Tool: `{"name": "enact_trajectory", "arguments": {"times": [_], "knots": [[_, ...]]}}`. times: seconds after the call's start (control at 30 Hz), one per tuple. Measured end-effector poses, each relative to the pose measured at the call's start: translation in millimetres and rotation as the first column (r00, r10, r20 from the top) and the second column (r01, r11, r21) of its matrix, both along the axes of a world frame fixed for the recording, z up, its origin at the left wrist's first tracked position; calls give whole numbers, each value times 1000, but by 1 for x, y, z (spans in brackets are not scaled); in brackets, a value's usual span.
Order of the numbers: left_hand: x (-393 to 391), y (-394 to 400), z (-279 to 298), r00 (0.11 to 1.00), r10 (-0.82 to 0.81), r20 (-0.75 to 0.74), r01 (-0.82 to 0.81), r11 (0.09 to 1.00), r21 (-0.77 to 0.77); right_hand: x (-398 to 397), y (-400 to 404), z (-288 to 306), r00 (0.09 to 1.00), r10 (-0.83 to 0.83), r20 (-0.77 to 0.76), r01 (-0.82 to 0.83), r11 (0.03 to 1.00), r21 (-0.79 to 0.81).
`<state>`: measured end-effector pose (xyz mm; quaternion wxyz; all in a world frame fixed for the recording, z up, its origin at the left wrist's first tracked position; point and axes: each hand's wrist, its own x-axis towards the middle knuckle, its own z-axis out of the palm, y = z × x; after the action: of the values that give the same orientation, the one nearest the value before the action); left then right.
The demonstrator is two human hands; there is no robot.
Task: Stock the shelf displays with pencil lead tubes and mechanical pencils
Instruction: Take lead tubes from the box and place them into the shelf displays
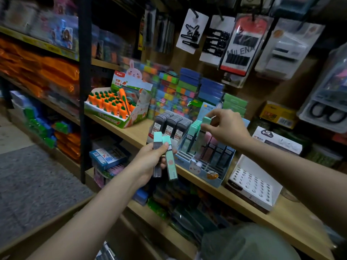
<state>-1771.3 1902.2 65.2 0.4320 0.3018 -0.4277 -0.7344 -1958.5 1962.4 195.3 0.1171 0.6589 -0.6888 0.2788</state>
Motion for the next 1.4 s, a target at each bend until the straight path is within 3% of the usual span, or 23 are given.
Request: {"name": "enact_trajectory", "arguments": {"times": [0.53,0.8,1.1,1.17,1.23,1.3,1.4], "knots": [[3,-2,-1,1000,-1,21,2,1000,-15,2,-26,-35,995,-77,-70,79,996,28],[4,-2,-5,998,13,65,-12,1000,-25,-5,-23,-40,927,-188,-324,169,982,-85],[4,4,-4,997,-41,64,46,996,-71,8,-11,-44,870,-244,-429,208,969,-130],[5,5,-3,997,-48,62,54,994,-99,19,-1,-45,929,-170,-329,132,982,-135],[7,6,-3,997,-66,50,72,988,-134,34,9,-48,993,21,-117,-28,998,-54],[8,8,-1,995,-95,22,97,985,-140,48,15,-51,991,119,63,-124,989,82],[7,13,2,989,-150,-6,148,978,-150,59,17,-54,919,91,384,-177,965,195]]}}
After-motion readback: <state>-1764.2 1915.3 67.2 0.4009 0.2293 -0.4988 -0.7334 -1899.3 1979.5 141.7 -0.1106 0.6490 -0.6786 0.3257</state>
